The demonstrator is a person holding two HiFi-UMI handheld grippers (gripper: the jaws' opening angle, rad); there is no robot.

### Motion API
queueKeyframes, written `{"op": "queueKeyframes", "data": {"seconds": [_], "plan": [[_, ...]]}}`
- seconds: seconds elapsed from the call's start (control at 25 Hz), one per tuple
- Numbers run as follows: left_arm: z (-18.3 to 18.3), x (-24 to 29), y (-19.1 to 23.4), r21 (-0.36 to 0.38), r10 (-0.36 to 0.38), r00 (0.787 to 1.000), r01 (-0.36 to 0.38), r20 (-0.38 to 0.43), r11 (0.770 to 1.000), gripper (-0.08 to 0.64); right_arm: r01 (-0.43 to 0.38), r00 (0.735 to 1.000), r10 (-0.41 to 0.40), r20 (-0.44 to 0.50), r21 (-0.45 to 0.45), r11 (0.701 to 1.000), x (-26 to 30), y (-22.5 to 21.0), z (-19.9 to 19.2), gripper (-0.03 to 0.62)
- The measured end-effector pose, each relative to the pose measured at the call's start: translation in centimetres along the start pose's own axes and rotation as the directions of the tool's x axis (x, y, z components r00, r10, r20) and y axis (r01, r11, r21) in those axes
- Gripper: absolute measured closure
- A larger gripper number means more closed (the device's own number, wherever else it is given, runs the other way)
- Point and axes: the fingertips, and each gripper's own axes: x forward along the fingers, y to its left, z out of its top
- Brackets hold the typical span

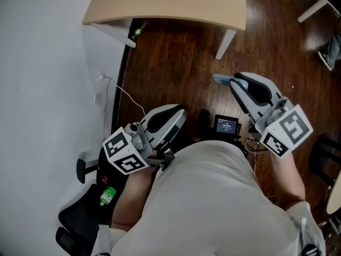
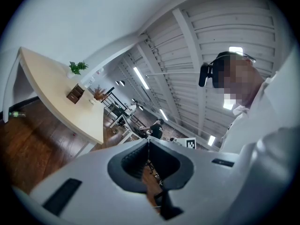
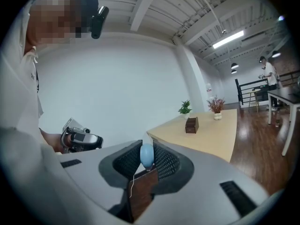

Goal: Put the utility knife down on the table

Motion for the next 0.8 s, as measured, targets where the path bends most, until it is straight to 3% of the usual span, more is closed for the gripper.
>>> {"op": "queueKeyframes", "data": {"seconds": [0.52, 0.72, 0.8], "plan": [[0.4, 0.4, -0.2, 0.038, -0.024, 1.000, 0.025, -0.009, 0.999, 0.555, 0.022, 0.999, -0.022, 0.023, -0.008, 1.000, -0.8, 0.0, -0.3, 0.520], [2.8, 1.2, 3.9, 0.034, -0.039, 0.999, 0.039, -0.010, 0.999, 0.555, 0.048, 0.999, -0.048, 0.021, -0.004, 0.999, 2.8, -2.1, 0.1, 0.518], [1.9, 0.6, 3.2, 0.053, -0.051, 0.999, 0.052, -0.010, 0.997, 0.555, 0.057, 0.998, -0.056, 0.039, -0.012, 0.998, 1.8, -1.1, -0.6, 0.518]]}}
